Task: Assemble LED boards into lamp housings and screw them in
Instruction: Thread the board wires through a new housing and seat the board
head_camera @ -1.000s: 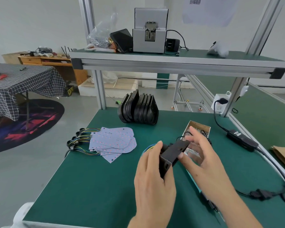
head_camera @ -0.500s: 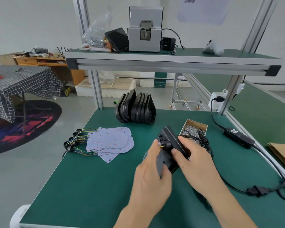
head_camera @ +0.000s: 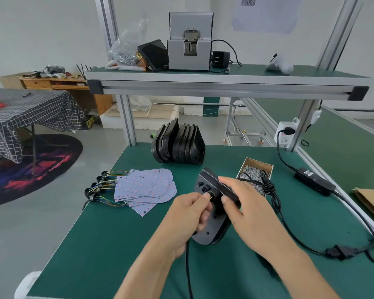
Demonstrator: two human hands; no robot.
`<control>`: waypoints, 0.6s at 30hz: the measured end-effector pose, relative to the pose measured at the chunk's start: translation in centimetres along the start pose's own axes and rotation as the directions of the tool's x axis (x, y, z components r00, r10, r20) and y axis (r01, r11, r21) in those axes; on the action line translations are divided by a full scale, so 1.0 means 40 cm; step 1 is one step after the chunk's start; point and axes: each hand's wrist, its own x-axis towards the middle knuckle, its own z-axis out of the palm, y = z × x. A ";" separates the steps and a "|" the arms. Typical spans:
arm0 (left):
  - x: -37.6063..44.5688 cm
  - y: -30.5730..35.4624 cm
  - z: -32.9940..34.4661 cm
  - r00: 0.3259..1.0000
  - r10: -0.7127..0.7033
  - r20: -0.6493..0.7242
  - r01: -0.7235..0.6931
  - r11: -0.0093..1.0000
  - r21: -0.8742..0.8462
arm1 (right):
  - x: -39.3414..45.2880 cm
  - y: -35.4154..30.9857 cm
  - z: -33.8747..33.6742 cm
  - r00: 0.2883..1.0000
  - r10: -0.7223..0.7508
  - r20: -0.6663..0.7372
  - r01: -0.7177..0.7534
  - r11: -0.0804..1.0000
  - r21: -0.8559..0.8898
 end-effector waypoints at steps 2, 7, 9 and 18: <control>0.003 -0.011 0.008 1.000 0.022 -0.017 -0.022 1.000 -0.003 | 0.001 0.000 0.003 1.000 -0.023 -0.015 0.023 0.999 -0.046; -0.008 -0.010 0.033 0.971 0.198 -0.133 -0.159 0.953 0.256 | 0.003 -0.007 0.011 0.998 -0.017 -0.065 0.013 0.999 -0.049; -0.011 -0.014 0.036 0.968 0.220 -0.123 -0.181 0.947 0.267 | 0.002 -0.013 0.016 0.998 -0.019 -0.058 0.014 0.995 -0.099; -0.018 -0.025 0.033 0.988 0.150 -0.044 -0.148 0.987 0.060 | -0.013 -0.017 0.016 0.998 0.018 -0.057 -0.026 0.991 -0.133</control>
